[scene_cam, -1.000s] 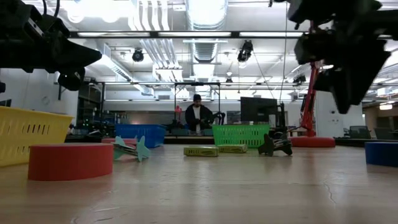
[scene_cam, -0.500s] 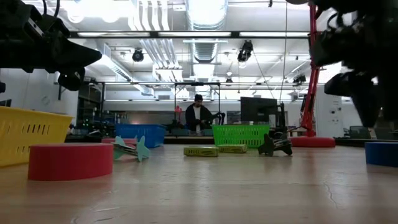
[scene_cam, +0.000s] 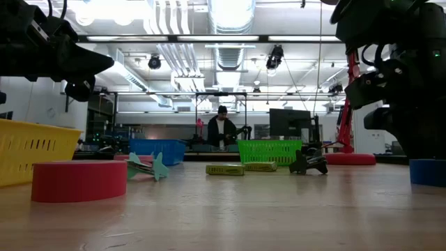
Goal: Pick and place Stapler, Stapler remover, tape
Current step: Put the blue tape into the green basket
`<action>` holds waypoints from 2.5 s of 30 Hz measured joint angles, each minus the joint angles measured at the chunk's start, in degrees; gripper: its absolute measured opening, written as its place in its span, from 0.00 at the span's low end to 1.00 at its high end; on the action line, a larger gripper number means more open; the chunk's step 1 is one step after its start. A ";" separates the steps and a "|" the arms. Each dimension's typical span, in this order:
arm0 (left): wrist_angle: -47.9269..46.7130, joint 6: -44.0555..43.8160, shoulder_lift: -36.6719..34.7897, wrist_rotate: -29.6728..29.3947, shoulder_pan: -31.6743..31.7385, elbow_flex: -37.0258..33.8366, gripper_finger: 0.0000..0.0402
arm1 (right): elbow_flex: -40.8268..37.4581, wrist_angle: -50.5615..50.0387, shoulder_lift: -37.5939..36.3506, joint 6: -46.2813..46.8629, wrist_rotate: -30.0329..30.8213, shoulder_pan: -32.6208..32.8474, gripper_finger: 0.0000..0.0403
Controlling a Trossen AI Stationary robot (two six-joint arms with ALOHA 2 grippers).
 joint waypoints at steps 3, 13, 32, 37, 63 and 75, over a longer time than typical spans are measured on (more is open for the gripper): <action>0.00 0.00 0.00 0.00 -0.01 0.00 0.07 | 0.15 0.24 0.30 -0.41 -0.41 0.15 0.36; -0.01 0.02 0.00 0.00 -0.01 0.00 0.07 | 0.15 -0.32 -0.97 -0.41 -0.40 -1.05 0.15; 0.00 0.02 0.00 0.00 0.00 0.00 0.07 | 5.51 -3.21 -11.43 -2.14 3.54 -17.53 0.14; 0.00 0.02 0.00 0.00 -0.01 0.00 0.07 | 12.12 -3.00 -11.25 -2.20 5.57 -26.65 0.14; 0.00 0.02 0.00 0.00 -0.01 0.00 0.07 | 34.01 -13.91 15.30 -9.10 6.17 -51.13 0.15; 0.00 0.02 0.00 0.00 0.00 0.00 0.07 | 33.99 -12.17 15.86 -9.46 12.03 -51.73 0.15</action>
